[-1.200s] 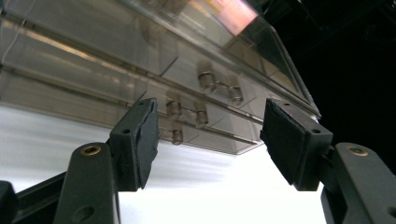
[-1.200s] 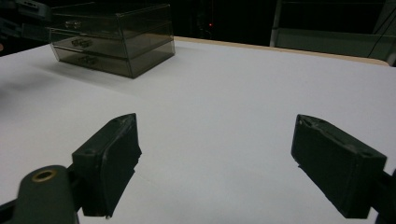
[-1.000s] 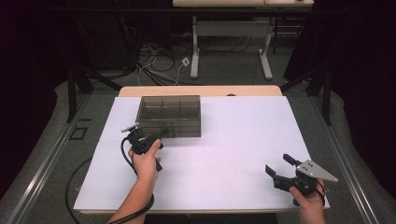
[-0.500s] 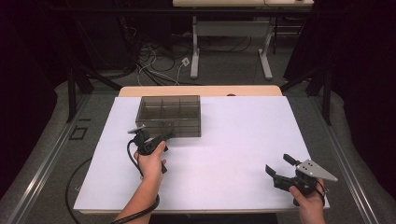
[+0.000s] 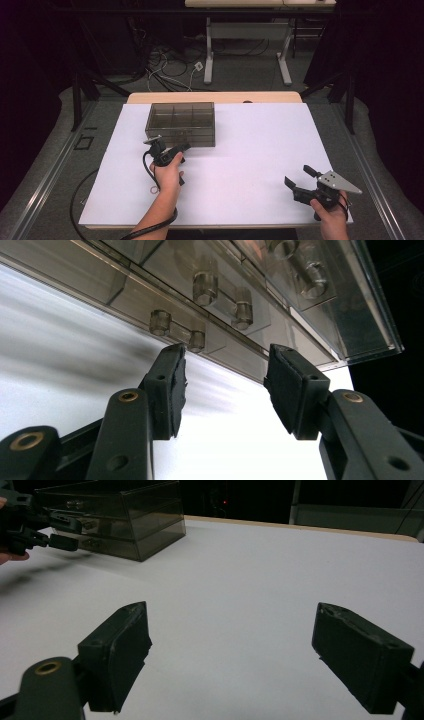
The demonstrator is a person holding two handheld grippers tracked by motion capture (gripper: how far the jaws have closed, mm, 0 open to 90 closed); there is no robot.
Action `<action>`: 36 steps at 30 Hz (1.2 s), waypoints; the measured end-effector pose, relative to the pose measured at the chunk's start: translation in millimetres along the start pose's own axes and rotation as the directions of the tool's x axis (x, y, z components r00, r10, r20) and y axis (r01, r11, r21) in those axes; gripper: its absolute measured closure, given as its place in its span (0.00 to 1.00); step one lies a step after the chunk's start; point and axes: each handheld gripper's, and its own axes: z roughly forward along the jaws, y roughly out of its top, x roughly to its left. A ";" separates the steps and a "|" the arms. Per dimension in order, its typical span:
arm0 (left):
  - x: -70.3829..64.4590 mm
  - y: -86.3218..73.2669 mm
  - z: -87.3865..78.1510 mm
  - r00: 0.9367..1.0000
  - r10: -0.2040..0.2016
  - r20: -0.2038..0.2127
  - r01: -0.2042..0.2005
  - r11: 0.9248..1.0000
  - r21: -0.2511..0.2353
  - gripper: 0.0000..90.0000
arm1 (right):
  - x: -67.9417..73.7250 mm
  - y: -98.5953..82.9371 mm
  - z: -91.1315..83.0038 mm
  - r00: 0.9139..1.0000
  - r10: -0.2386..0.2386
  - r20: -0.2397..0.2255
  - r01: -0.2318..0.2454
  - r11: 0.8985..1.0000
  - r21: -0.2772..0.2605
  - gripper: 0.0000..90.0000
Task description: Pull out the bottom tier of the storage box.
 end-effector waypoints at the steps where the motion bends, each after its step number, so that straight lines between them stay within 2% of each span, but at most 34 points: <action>1: 0.0 0.0 0.0 1.000 0.000 0.000 0.000 1.000 0.000 0.56 | 0.0 0.0 0.0 1.000 0.000 0.000 0.000 1.000 0.000 0.16; 9: 2.8 -1.9 4.6 1.000 -0.009 -0.006 0.009 1.000 0.007 0.58 | 0.0 -0.3 0.6 1.000 0.003 -0.006 -0.003 1.000 -0.001 0.16; 19: 5.2 -4.3 13.0 0.999 -0.040 0.002 0.040 0.999 0.012 0.63 | 0.0 -0.3 1.2 1.000 0.005 -0.011 -0.005 1.000 -0.003 0.16; 21: 5.3 -4.5 14.1 0.999 -0.038 -0.001 0.038 0.999 0.014 0.63 | 0.7 -0.9 3.3 1.000 0.007 -0.002 -0.007 1.000 -0.029 0.16; 22: 5.2 -4.7 14.7 0.999 -0.039 -0.002 0.039 0.999 0.017 0.63 | 0.3 -0.1 1.1 1.000 0.003 -0.005 -0.003 1.000 0.001 0.16; 31: 7.2 -5.9 19.7 0.998 -0.056 -0.004 0.056 0.998 0.034 0.66 | 0.5 0.2 1.0 1.000 0.004 -0.013 -0.004 1.000 0.002 0.16; 36: 9.5 -6.6 23.1 0.998 -0.067 0.003 0.067 0.998 0.010 0.69 | 0.1 0.0 2.1 1.000 -0.002 -0.018 0.002 1.000 -0.001 0.16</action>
